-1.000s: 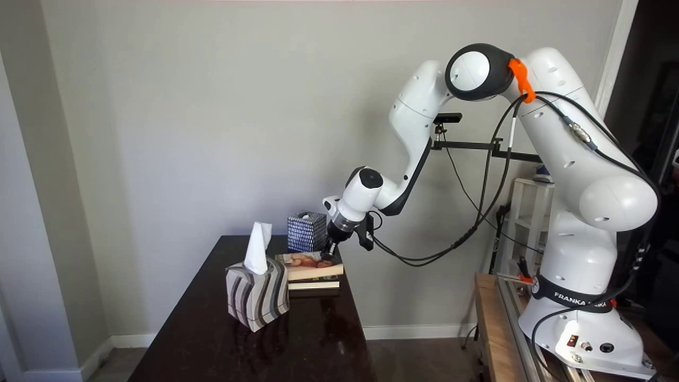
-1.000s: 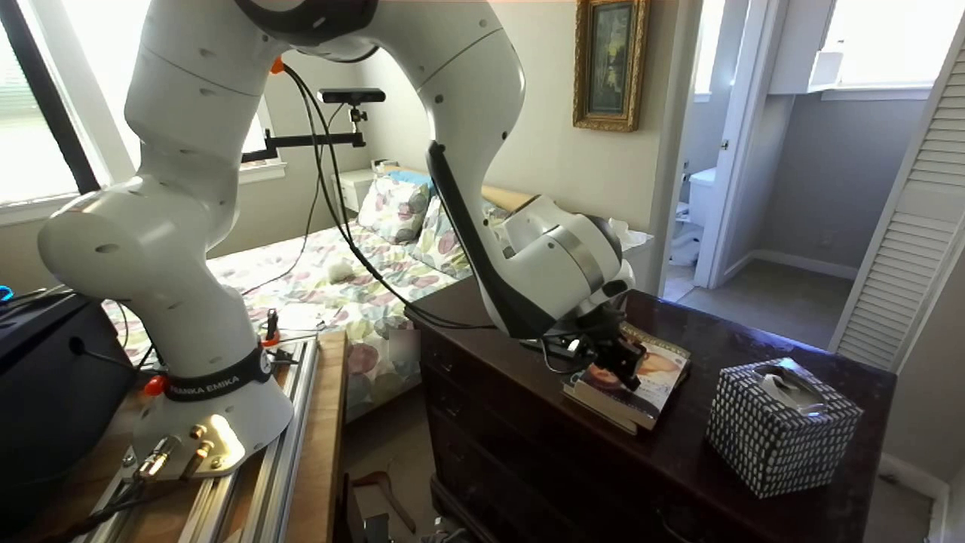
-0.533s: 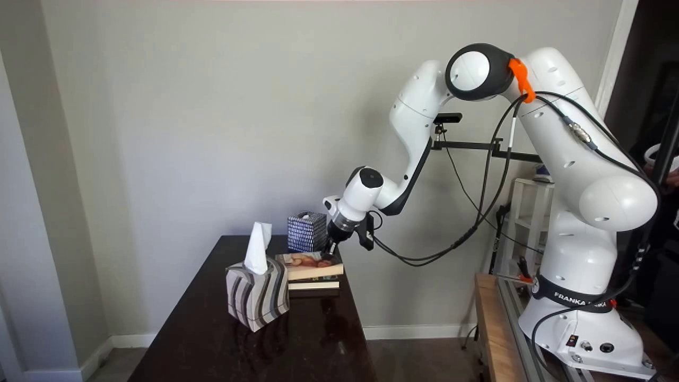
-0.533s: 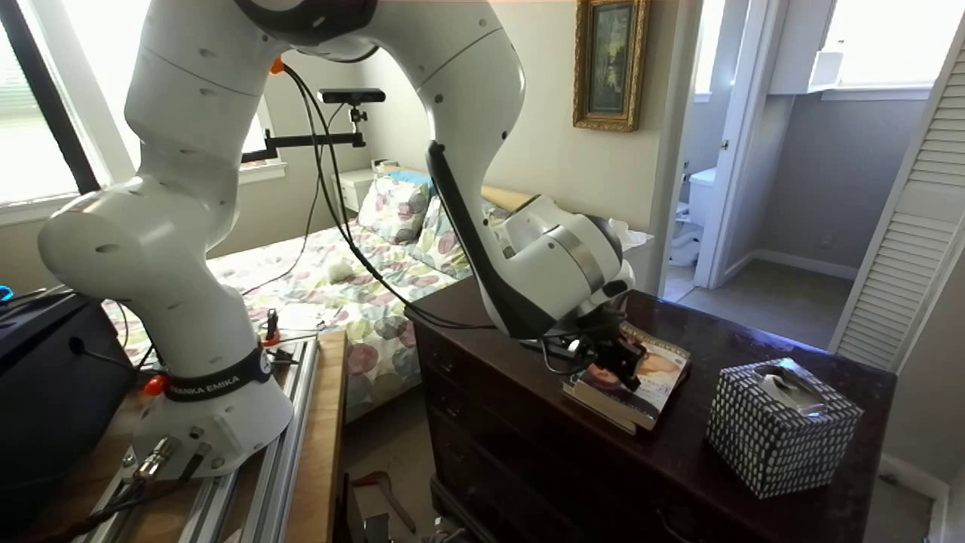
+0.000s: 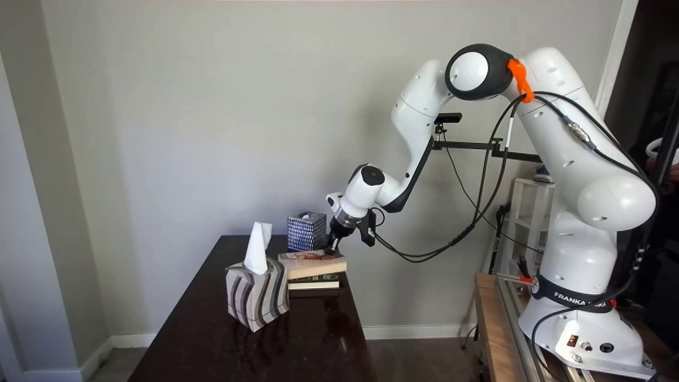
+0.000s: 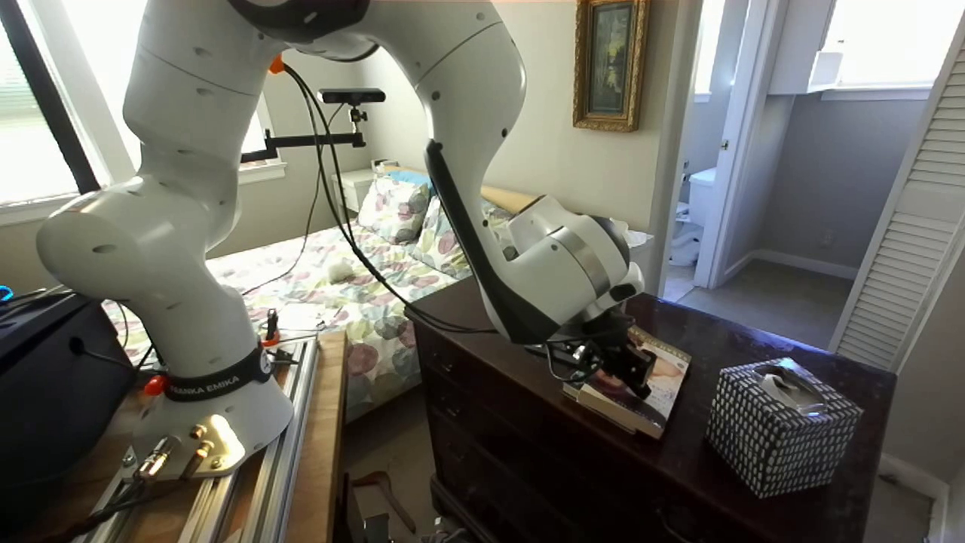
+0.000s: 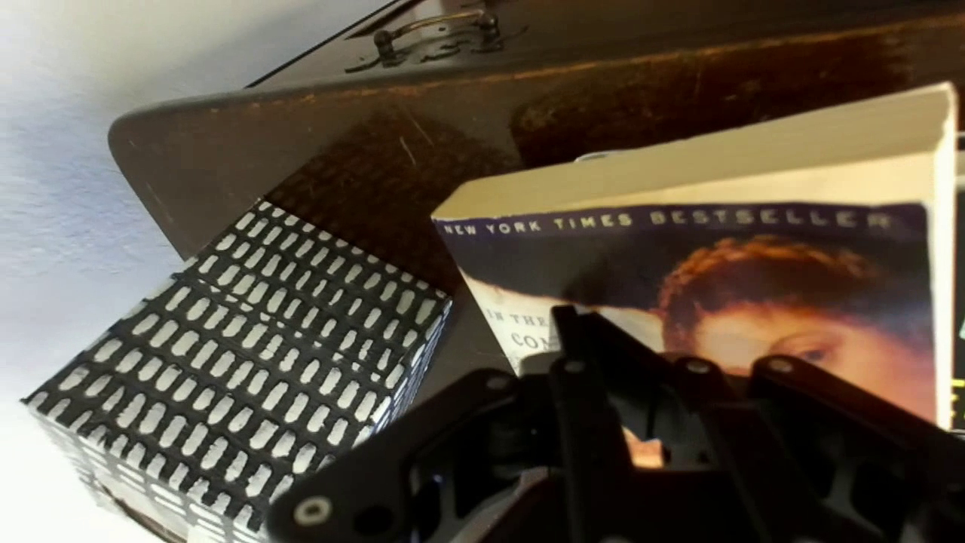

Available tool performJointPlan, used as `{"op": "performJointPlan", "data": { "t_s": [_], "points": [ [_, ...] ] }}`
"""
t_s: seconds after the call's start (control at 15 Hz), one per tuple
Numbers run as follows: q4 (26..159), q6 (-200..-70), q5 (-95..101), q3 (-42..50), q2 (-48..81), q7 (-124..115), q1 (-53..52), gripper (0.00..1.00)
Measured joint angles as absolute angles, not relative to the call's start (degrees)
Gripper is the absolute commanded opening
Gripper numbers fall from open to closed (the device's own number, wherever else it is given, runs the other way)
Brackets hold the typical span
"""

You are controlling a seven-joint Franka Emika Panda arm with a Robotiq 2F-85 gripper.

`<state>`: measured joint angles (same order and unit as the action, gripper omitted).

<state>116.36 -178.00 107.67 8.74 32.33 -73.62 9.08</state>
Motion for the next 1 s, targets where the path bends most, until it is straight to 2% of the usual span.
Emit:
{"op": "performJointPlan", "data": {
  "t_s": [0.53, 0.6, 0.73, 1.0],
  "points": [
    [116.03, -177.74, 109.28, 8.50, 30.98, -74.91, 9.63, 0.01],
    [116.04, -177.62, 109.81, 8.53, 30.34, -75.34, 9.94, 0.26],
    [116.05, -177.63, 110.72, 8.63, 29.40, -76.09, 10.82, 0.36],
    [116.05, -180.36, 111.17, 8.64, 29.97, -76.16, 13.46, 0.65]
  ]
}}
